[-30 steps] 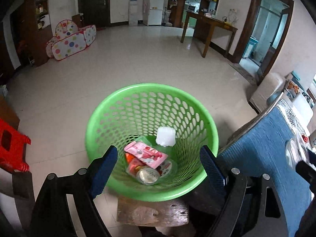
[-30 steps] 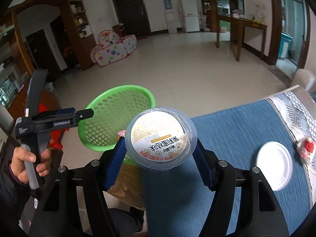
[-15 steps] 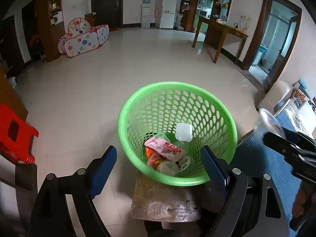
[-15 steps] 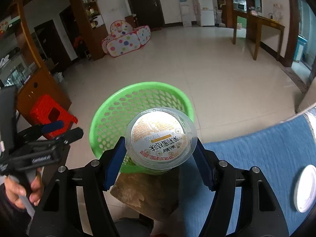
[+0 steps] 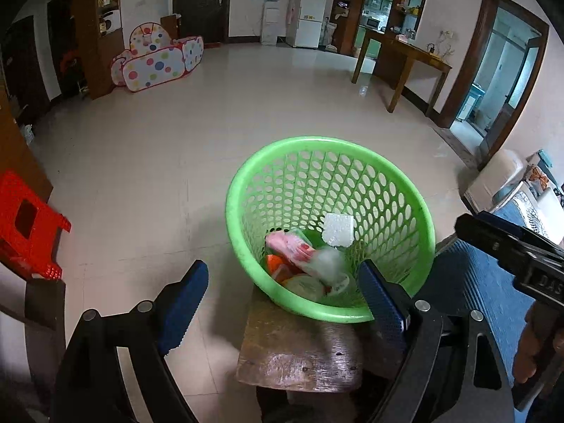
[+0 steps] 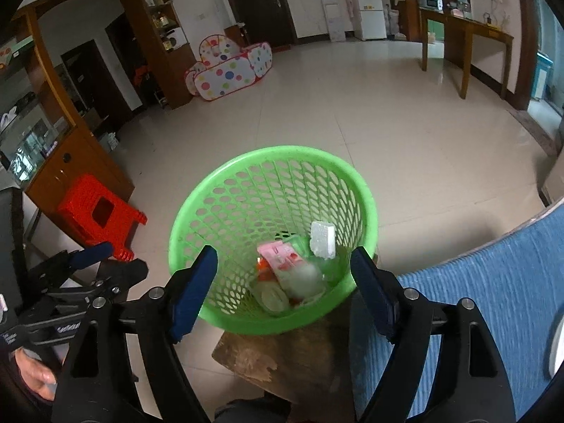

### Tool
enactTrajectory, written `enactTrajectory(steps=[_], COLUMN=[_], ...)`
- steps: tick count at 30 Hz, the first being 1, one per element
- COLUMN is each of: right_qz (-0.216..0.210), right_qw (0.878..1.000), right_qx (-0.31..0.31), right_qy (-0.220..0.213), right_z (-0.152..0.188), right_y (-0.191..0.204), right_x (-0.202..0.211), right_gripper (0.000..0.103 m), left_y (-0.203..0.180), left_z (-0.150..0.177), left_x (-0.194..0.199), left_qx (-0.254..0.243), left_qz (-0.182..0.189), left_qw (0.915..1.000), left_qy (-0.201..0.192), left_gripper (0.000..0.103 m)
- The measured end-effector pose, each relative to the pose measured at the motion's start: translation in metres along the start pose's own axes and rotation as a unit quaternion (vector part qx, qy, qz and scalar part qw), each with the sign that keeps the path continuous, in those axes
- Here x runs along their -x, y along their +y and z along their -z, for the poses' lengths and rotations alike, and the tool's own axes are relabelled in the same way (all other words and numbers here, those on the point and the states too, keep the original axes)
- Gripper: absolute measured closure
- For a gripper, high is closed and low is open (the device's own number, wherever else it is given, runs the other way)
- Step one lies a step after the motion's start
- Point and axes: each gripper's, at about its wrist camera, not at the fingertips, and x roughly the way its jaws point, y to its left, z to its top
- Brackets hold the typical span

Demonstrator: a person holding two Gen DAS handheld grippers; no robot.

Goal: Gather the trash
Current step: 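Open the right tool to drop the lidded cup into the green basket, then move both tools back to the table toward the white plate and paper ball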

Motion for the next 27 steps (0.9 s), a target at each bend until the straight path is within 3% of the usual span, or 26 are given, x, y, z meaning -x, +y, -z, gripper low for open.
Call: enactTrajectory(steps=[6, 15, 27], right_qz=[0.020, 0.088, 0.191], right_qw=[1.000, 0.995, 0.974], right_qx=[-0.006, -0.042, -0.113], right_qy=[-0.012, -0.032, -0.050], right_z=[0.014, 0.049, 0.095], right_y=[-0.022, -0.086, -0.197], right_x=[0.031, 0.090, 0.159], right_gripper=[0.026, 0.025, 0.025], left_y=[-0.022, -0.082, -0.164], left_z=[0.000, 0.007, 0.018], left_x=[0.006, 0.015, 0.017], left_qx=[-0.015, -0.053, -0.103], left_qz=[0.012, 0.039, 0.070], left_qw=[0.9998, 0.9978, 0.9922], left_qy=[-0.004, -0.006, 0.003], left_gripper=[0.019, 0.018, 0.017])
